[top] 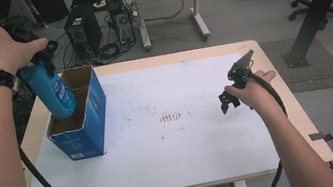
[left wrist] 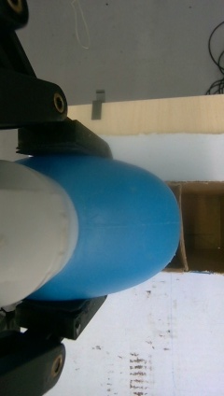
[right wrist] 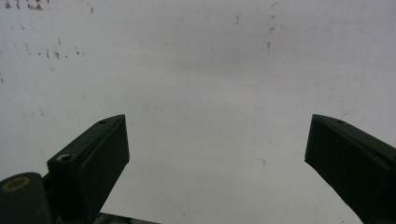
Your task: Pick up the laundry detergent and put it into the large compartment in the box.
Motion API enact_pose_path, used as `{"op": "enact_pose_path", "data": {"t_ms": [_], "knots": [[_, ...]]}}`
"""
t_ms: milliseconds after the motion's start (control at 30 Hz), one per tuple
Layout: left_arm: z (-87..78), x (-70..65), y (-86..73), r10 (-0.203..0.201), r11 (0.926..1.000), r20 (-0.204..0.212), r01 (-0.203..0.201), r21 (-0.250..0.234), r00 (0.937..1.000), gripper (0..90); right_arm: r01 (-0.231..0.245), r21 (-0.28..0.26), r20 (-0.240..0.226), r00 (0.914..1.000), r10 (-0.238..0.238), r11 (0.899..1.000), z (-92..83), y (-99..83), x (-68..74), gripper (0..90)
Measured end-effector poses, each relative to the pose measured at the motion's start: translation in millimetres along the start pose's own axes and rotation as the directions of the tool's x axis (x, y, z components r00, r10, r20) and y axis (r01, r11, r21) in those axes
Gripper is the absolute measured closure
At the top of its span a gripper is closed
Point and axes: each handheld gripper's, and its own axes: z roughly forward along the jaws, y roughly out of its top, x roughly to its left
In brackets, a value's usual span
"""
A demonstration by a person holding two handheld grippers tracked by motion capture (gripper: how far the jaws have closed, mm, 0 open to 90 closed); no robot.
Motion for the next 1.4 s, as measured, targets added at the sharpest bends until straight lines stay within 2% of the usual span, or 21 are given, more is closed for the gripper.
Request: {"op": "enact_pose_path", "data": {"t_ms": [600, 767, 1067, 1400], "knots": [[44.6, -2.9, 0.1, 0.005, 0.9991, 0.005, -0.005, 0.042, 1.0, 37.5, -0.002, 0.01, -0.002, 1.0, 0.002, 1.0, 5.4, 1.0, 2.4, 6.7], [62.5, -5.1, -0.6, 0.011, 0.9982, 0.013, -0.011, 0.06, 0.9999, 37.6, 0.005, 0.016, 0.001, 1.0, -0.005, 1.0, 8.0, 1.5, 2.8, 6.7], [81.9, -6.8, -2.2, 0.019, 0.9969, 0.017, -0.021, 0.076, 0.9997, 37.5, 0.006, 0.019, 0.0, 1.0, -0.006, 1.0, 9.6, 1.9, 2.8, 6.7], [111.1, -8.4, -6.4, 0.024, 0.994, 0.023, -0.026, 0.106, 0.9994, 37.5, 0.009, 0.023, 0.0, 1.0, -0.009, 1.0, 11.8, 2.1, 4.0, 6.6]]}}
